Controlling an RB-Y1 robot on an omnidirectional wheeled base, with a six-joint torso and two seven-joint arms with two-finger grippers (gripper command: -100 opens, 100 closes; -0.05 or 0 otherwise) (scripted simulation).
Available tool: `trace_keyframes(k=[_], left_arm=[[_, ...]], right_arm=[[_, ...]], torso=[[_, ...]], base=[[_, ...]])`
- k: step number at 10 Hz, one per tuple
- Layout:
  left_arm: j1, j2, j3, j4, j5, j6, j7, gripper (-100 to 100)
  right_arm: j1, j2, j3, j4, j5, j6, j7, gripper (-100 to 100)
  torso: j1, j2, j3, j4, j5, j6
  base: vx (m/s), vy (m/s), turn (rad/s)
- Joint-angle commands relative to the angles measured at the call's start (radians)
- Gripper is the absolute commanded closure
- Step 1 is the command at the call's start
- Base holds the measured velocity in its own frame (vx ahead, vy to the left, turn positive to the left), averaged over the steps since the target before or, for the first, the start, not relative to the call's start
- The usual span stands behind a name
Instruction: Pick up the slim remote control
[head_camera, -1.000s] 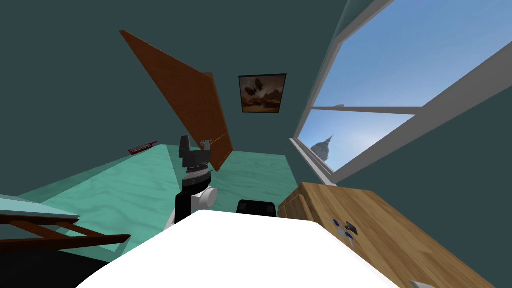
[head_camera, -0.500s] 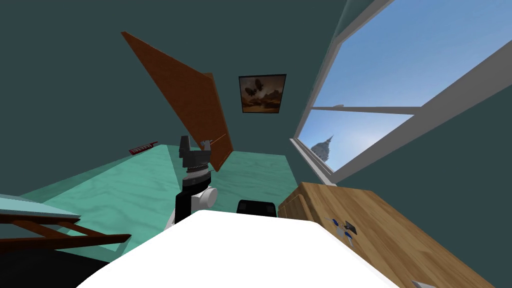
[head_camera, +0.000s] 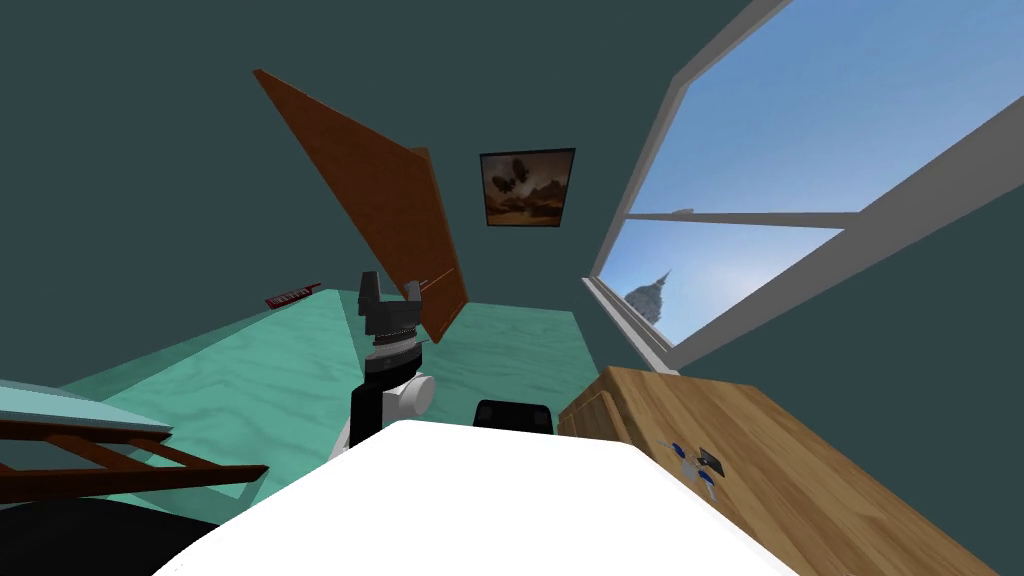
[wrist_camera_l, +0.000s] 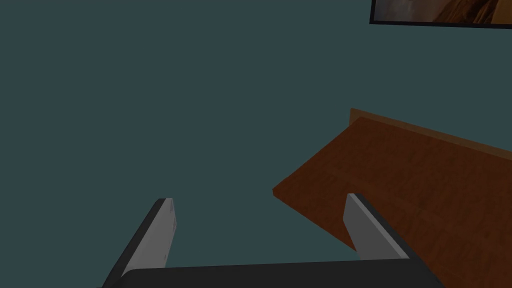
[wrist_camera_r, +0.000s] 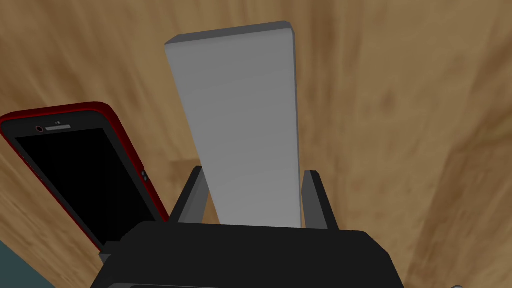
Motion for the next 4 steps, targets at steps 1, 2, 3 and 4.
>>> trace_keyframes(k=[1,2,3,4], left_arm=[[0.000,0.000,0.000,0.000,0.000,0.000,0.000,0],[0.000,0.000,0.000,0.000,0.000,0.000,0.000,0],[0.000,0.000,0.000,0.000,0.000,0.000,0.000,0],[0.000,0.000,0.000,0.000,0.000,0.000,0.000,0]], right_arm=[[0.034,0.006,-0.035,0.015,-0.002,-0.029,0.002,100],[0.045,0.007,-0.047,0.021,-0.003,-0.039,0.003,100],[0.034,0.007,-0.035,0.019,-0.003,-0.032,0.003,100],[0.035,0.007,-0.037,0.020,-0.003,-0.035,0.003,0]], torso=[[0.000,0.000,0.000,0.000,0.000,0.000],[0.000,0.000,0.000,0.000,0.000,0.000],[0.000,0.000,0.000,0.000,0.000,0.000],[-0.001,0.001,0.000,0.000,0.000,0.000]], base=[[0.019,0.031,0.035],[0.016,0.026,0.030],[0.007,0.009,0.002],[0.000,0.000,0.000]])
